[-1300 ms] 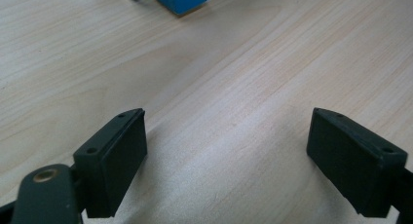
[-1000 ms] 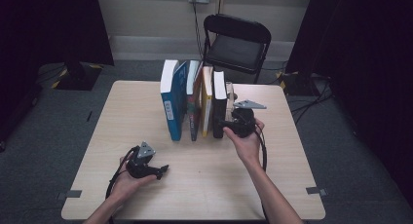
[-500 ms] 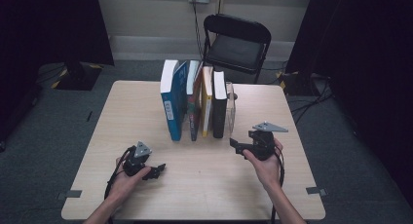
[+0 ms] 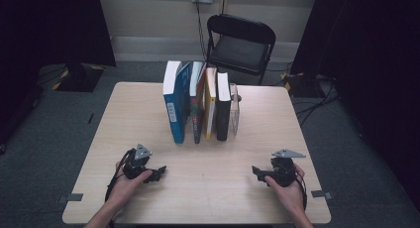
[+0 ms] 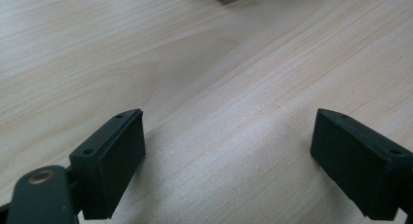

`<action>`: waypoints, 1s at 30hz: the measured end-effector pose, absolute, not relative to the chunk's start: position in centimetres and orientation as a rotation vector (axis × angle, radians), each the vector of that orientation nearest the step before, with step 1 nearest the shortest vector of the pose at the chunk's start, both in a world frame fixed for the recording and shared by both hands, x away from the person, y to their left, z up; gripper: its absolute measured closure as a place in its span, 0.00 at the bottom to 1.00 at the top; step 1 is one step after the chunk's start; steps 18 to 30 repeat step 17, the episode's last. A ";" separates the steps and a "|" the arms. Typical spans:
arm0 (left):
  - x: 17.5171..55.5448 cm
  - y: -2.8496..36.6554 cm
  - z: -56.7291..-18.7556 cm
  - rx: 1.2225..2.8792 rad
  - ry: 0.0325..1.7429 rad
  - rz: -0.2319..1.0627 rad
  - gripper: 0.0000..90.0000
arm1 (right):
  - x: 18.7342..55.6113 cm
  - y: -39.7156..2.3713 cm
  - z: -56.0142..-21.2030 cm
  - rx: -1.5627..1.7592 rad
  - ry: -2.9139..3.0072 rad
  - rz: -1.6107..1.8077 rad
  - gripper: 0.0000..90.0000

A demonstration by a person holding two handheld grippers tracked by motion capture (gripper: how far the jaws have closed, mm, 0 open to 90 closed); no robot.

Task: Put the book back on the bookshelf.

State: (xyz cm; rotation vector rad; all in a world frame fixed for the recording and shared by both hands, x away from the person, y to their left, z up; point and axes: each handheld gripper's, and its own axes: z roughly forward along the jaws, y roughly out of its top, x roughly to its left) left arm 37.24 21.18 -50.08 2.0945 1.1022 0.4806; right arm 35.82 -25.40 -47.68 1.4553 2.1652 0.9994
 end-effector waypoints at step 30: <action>37.3 21.2 -50.1 2.093 1.117 0.485 0.11 | 34.3 -25.9 -50.0 1.373 2.130 0.919 0.13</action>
